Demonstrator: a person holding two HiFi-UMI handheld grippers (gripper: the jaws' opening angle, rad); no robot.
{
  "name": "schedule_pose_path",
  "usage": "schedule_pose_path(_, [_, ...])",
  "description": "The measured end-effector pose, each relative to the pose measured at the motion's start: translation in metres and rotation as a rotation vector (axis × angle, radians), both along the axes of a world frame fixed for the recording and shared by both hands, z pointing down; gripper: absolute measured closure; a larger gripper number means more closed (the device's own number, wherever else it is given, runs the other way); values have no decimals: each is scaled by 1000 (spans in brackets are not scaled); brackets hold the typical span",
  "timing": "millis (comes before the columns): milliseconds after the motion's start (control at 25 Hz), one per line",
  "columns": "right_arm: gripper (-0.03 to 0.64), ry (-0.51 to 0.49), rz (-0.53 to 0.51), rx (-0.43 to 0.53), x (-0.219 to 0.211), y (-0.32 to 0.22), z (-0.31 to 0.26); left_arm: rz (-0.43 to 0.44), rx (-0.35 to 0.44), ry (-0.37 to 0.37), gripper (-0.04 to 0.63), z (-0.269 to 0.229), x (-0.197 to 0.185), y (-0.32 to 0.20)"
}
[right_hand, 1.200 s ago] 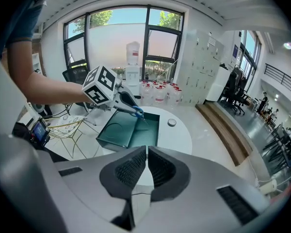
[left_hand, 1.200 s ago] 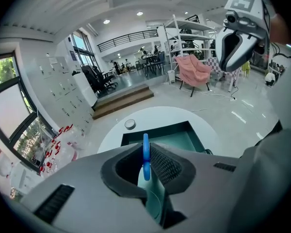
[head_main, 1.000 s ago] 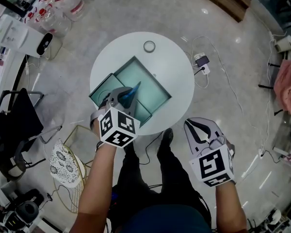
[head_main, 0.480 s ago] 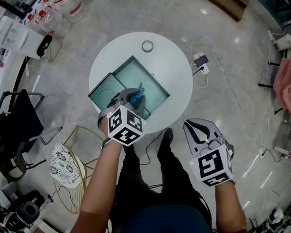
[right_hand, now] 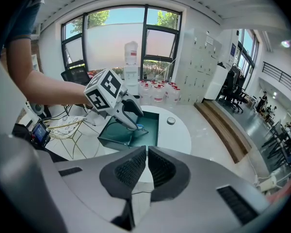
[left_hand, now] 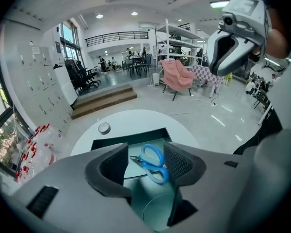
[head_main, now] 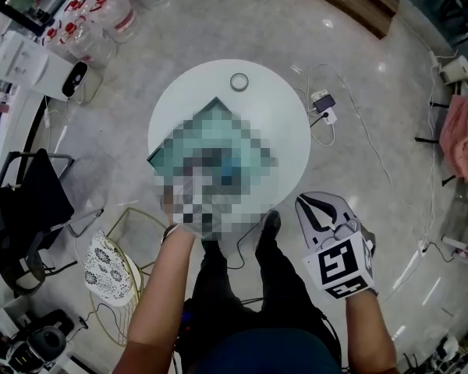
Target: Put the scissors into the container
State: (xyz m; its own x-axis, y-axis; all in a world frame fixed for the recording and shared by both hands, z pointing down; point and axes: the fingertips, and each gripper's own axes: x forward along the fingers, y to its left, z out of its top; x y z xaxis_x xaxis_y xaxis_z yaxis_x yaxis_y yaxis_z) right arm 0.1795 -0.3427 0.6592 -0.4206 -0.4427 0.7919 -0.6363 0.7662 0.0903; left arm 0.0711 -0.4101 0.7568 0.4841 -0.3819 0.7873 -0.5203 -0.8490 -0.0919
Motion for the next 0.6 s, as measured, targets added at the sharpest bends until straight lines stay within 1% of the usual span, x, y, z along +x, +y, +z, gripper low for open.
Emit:
schedule_pose_path(160, [577,-8,2,4,-8,-2,-8,40,-53,18,293,-11,-2,6])
schedule_pose_path(240, [578,-6,-2,15,-12,-3,-14,52,-53,13,262,-18,-5,7])
schedule_pose_path(360, [577,-4,-5,26,-18,-4,-25,50,-22,3,255,-34,-13,4])
schedule_pose_path(600, [577,-8,-1,59,-28,-6,-57,30,83,41,258,-101,-32,2])
